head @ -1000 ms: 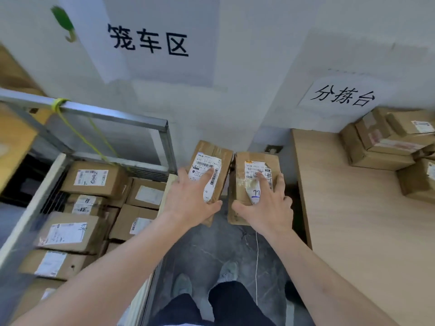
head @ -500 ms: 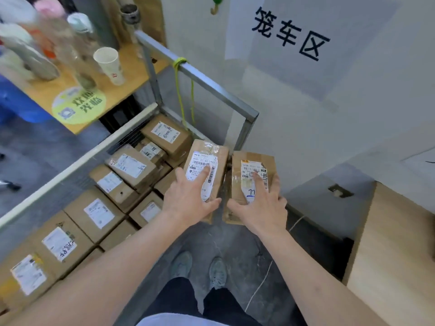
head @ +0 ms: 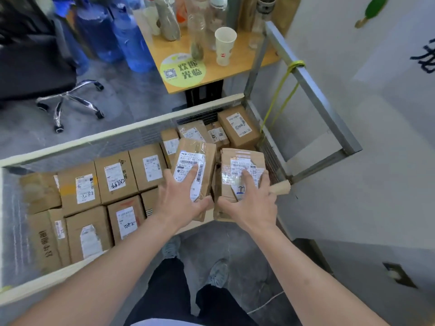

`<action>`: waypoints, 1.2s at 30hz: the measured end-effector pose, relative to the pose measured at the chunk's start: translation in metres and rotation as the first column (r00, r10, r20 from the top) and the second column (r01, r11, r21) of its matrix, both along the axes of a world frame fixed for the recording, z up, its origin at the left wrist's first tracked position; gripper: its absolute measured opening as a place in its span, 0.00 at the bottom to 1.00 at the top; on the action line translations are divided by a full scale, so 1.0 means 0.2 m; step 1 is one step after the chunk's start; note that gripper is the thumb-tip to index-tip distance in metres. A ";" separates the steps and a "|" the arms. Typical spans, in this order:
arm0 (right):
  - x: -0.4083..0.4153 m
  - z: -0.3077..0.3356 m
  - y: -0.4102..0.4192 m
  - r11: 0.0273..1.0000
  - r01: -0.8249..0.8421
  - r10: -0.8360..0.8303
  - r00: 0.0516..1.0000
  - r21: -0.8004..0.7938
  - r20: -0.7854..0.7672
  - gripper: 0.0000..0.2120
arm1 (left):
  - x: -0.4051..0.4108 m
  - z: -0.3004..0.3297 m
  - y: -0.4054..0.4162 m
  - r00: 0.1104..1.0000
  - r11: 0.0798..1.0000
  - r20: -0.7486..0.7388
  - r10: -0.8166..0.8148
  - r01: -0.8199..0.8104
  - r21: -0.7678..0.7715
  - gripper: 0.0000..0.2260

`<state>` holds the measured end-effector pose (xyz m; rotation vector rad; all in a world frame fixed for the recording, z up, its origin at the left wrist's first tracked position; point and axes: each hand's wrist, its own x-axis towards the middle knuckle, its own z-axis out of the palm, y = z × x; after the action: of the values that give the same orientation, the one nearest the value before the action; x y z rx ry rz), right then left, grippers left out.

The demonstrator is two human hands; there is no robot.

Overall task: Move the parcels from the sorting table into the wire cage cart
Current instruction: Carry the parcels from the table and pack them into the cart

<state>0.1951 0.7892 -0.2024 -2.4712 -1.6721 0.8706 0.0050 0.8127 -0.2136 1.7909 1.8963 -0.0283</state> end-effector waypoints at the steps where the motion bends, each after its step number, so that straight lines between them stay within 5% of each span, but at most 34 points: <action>1: -0.05 -0.02 0.03 1.000 -0.026 0.026 1.000 -0.002 0.002 0.52 | -0.05 -0.02 0.01 0.999 0.999 -0.002 0.038 -0.038 -0.009 0.44; 22: -1.38 -0.77 0.81 0.944 -0.328 0.326 0.943 -0.039 -0.065 0.49 | -1.24 -0.75 0.44 0.915 0.906 -0.071 0.397 -0.403 -0.132 0.46; 36: -1.51 -1.50 1.10 0.917 -0.398 0.398 0.915 -0.020 0.066 0.46 | -1.35 -1.41 0.75 0.874 0.869 0.057 0.482 -0.468 -0.161 0.42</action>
<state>-0.1068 1.0086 -0.5020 -2.2179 -2.2499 0.8227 -0.2645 0.9620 -0.4966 1.1687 2.1543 0.0946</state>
